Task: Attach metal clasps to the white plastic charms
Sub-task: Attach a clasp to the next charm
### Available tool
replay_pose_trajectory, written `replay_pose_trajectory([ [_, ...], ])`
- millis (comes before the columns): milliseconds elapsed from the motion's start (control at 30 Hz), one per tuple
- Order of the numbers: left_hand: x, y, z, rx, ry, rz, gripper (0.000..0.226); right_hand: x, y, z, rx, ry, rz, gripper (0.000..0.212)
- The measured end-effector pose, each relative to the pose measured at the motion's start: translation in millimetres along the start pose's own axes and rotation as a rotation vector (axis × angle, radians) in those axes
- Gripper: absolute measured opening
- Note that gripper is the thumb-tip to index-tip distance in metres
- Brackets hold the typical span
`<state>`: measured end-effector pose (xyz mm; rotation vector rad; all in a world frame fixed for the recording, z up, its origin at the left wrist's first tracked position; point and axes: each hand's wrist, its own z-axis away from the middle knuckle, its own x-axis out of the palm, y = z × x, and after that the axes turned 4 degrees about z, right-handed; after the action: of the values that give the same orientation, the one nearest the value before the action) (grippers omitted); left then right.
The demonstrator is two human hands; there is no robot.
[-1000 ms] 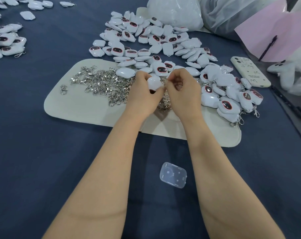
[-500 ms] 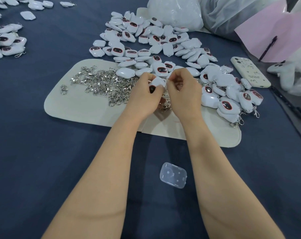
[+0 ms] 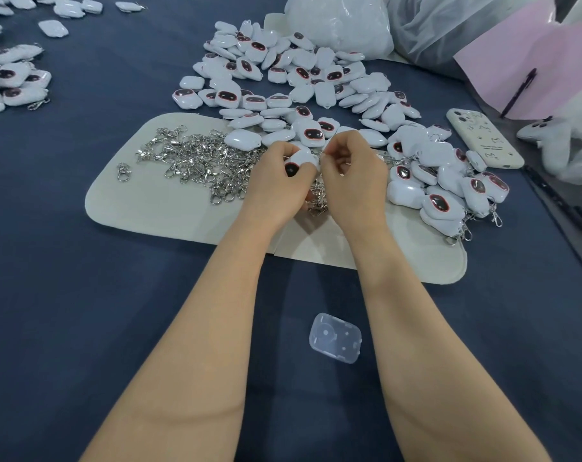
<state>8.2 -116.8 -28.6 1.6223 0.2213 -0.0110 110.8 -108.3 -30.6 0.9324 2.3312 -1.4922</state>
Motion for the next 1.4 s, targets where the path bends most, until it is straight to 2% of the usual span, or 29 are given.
replay_pose_trajectory([
  [500,-1,2,1,-0.011,0.009,-0.019,0.018,0,0,1,-0.088,-0.060,0.075,0.012],
  [667,-3,-1,0,-0.004,0.021,-0.052,0.023,0,2,-1,-0.133,-0.127,0.147,0.013],
  [733,-4,0,0,0.013,0.028,-0.056,0.018,1,2,-1,-0.133,-0.138,0.154,0.013],
  [833,-4,3,1,-0.007,0.022,0.054,0.009,1,0,0,-0.061,-0.121,0.014,0.014],
  [967,-4,7,0,-0.221,-0.028,0.390,0.014,-1,-1,-2,0.070,-0.155,-0.139,0.016],
  [1100,-6,11,-2,-0.396,-0.078,0.694,0.015,0,-2,-3,0.092,-0.150,-0.242,0.015],
  [1233,-6,13,-1,-0.432,-0.094,0.739,0.015,2,0,-3,0.090,-0.089,-0.242,0.016],
  [1400,-5,10,-4,-0.350,0.024,0.626,0.006,2,1,-1,-0.036,-0.079,-0.060,0.010],
])
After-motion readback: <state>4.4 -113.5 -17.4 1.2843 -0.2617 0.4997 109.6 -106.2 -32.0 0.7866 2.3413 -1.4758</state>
